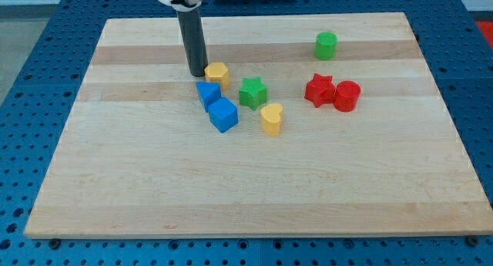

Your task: Move the red circle closer to the red star

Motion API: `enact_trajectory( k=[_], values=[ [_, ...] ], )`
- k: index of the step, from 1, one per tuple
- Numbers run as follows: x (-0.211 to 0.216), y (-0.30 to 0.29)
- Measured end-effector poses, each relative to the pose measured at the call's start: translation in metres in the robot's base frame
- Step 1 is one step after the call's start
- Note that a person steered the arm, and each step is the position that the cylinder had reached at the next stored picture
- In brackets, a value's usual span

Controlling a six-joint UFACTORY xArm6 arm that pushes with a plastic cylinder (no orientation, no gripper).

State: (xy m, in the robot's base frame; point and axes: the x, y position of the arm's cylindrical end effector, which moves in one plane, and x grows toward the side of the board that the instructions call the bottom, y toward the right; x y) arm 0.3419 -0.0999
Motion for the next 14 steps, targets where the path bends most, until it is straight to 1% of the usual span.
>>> enact_trajectory(
  k=[7,8,9,10,12,13,14],
  values=[
    [-0.004,0.012],
    [-0.037,0.015],
    [-0.073,0.045],
    [-0.098,0.086],
    [-0.103,0.184],
    [-0.099,0.211],
    [-0.082,0.218]
  ],
)
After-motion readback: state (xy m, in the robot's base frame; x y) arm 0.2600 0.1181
